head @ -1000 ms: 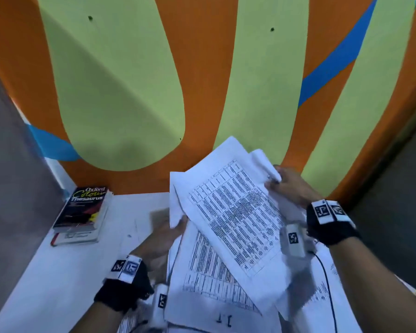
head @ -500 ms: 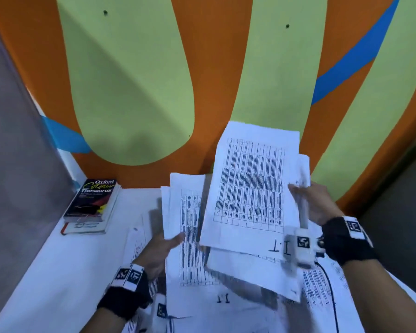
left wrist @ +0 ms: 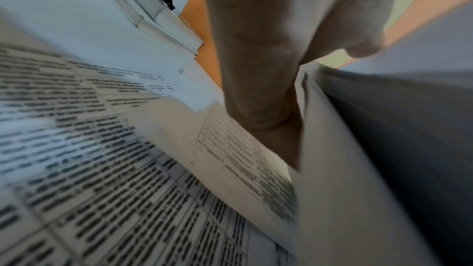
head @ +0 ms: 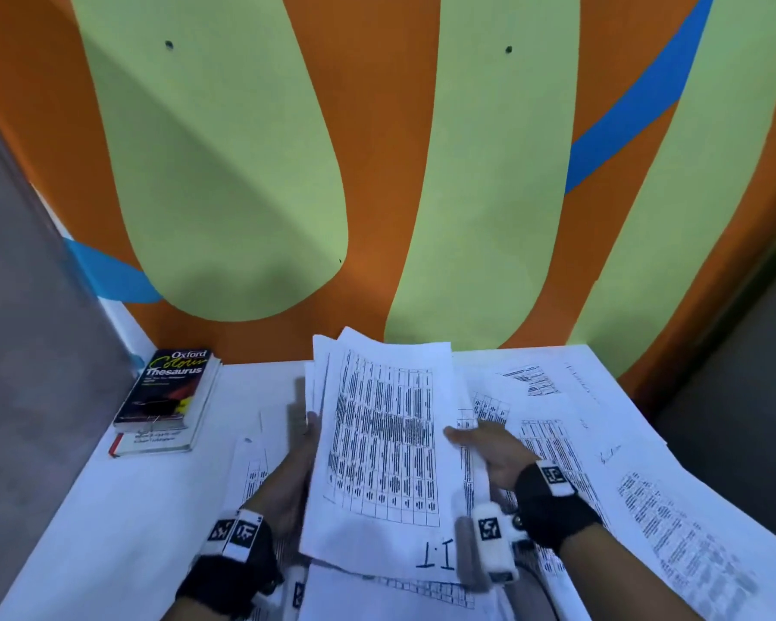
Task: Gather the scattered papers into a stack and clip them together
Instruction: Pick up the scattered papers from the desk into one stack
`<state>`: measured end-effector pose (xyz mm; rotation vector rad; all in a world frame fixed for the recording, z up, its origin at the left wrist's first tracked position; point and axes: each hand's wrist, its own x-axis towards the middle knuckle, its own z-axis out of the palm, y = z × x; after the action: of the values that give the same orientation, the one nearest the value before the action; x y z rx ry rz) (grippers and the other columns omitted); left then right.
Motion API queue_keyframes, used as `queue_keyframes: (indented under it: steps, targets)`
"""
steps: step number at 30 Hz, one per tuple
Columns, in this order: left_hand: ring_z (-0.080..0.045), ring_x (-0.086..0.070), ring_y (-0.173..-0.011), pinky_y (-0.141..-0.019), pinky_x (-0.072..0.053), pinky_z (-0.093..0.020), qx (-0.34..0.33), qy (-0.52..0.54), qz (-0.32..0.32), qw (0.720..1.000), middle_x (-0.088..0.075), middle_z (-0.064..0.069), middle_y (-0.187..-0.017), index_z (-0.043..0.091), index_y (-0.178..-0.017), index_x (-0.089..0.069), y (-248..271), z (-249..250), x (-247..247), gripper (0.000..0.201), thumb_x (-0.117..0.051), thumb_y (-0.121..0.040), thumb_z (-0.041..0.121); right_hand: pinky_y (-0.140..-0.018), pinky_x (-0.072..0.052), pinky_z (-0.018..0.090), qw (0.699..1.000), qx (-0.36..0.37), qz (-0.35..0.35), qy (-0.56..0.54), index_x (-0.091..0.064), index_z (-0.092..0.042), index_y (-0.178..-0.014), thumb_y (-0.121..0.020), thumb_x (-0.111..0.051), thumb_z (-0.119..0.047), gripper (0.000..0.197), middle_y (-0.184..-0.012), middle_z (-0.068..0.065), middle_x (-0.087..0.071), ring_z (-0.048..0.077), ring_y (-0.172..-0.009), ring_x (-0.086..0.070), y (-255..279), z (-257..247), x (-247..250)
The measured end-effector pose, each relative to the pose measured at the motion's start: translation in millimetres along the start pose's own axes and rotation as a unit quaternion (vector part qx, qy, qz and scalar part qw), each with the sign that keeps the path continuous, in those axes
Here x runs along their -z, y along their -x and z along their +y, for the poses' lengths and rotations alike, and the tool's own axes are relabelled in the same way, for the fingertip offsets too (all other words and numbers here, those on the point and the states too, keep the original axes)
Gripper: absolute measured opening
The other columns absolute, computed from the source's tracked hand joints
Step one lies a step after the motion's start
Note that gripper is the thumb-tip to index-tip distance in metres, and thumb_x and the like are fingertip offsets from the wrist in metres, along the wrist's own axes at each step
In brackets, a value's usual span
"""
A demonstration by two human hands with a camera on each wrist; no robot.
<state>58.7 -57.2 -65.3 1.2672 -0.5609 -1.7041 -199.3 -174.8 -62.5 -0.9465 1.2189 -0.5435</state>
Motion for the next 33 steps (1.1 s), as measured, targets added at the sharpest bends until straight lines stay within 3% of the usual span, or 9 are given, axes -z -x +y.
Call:
queue_keyframes:
  steps: [6,9,13,17,21,23,26,30,33]
  targets:
    - [-0.032,-0.058,-0.094,-0.091,-0.048,-0.045,-0.043,-0.087,0.075,0.992,-0.062,-0.017,-0.1,-0.002,-0.111,-0.059,-10,2,-7,0.075,-0.084,-0.044,0.024,-0.085,-0.05,0.036,0.993,0.038,0.013,0.109,-0.061,-0.002,-0.113,-0.09,-0.064,-0.013,0.026,-0.11,0.015,-0.068,0.026,-0.1,-0.062,0,3,-11]
    - [-0.022,-0.053,-0.076,-0.068,-0.048,-0.03,-0.102,-0.244,0.177,0.948,-0.058,-0.009,-0.09,0.013,-0.111,-0.052,-14,2,-19,0.048,-0.072,-0.068,0.009,-0.091,-0.052,0.046,0.976,0.067,0.035,0.203,-0.057,0.003,-0.109,-0.086,-0.069,-0.017,0.032,-0.108,0.019,-0.064,0.027,-0.094,-0.061,-5,9,-16]
    - [-0.012,-0.057,-0.074,-0.057,-0.047,-0.02,-0.162,-0.321,0.197,0.912,-0.057,-0.001,-0.093,0.013,-0.132,-0.045,-15,-4,-28,0.057,-0.063,-0.081,-0.004,-0.088,-0.043,0.028,0.969,0.079,0.033,0.231,-0.045,-0.007,-0.118,-0.085,-0.071,-0.021,0.044,-0.11,0.003,-0.055,0.019,-0.102,-0.052,-2,7,-15]
    - [-0.013,-0.069,-0.092,-0.068,-0.055,-0.021,-0.211,-0.211,0.117,0.947,-0.067,0.001,-0.114,0.016,-0.136,-0.047,-4,25,-24,0.062,-0.072,-0.081,0.002,-0.099,-0.033,0.023,0.995,0.075,-0.047,0.051,-0.041,-0.006,-0.114,-0.088,-0.067,-0.016,0.038,-0.107,-0.005,-0.057,0.012,-0.101,-0.053,10,-8,-1]
    - [-0.017,-0.066,-0.11,-0.086,-0.056,-0.031,-0.241,-0.192,0.033,0.951,-0.069,0.0,-0.12,0.02,-0.127,-0.054,17,58,-35,0.053,-0.075,-0.079,0.016,-0.102,-0.043,0.035,0.987,0.095,-0.115,-0.059,-0.036,-0.003,-0.141,-0.077,-0.076,-0.024,0.078,-0.143,0.007,-0.05,0.015,-0.122,-0.054,12,-27,15]
    - [-0.013,-0.068,-0.104,-0.088,-0.055,-0.031,-0.277,-0.257,0.066,0.924,-0.072,0.002,-0.112,0.023,-0.121,-0.057,21,69,-46,0.043,-0.073,-0.081,0.016,-0.073,-0.054,0.019,0.982,0.162,-0.081,-0.05,-0.056,-0.004,-0.11,-0.081,-0.072,-0.017,0.036,-0.102,-0.005,-0.074,-0.004,-0.083,-0.066,20,-45,16]
    - [-0.007,-0.063,-0.09,-0.084,-0.049,-0.034,-0.359,-0.334,0.19,0.851,-0.066,0.009,-0.096,0.02,-0.107,-0.058,17,78,-59,0.023,-0.068,-0.087,0.016,-0.048,-0.034,0.012,0.931,0.349,0.069,0.085,-0.05,-0.012,-0.076,-0.091,-0.064,-0.02,0.022,-0.051,-0.015,-0.048,-0.006,-0.042,-0.041,38,-74,12]
    - [-0.022,-0.064,-0.1,-0.09,-0.051,-0.04,-0.433,-0.306,0.245,0.812,-0.068,-0.01,-0.107,0.001,-0.115,-0.058,11,87,-71,0.036,-0.069,-0.085,0.02,-0.05,-0.035,0.004,0.869,0.469,0.115,0.107,-0.049,-0.024,-0.073,-0.091,-0.062,-0.01,0.027,-0.05,-0.021,-0.054,-0.013,-0.049,-0.05,58,-98,7]
    - [-0.009,-0.067,-0.094,-0.083,-0.057,-0.036,-0.425,-0.267,0.256,0.826,-0.069,0.002,-0.101,0.015,-0.11,-0.058,9,79,-81,0.038,-0.076,-0.078,0.024,-0.087,-0.05,0.012,0.884,0.461,0.06,0.04,-0.055,-0.013,-0.114,-0.087,-0.067,-0.006,0.031,-0.107,-0.014,-0.068,-0.002,-0.101,-0.064,62,-94,12]
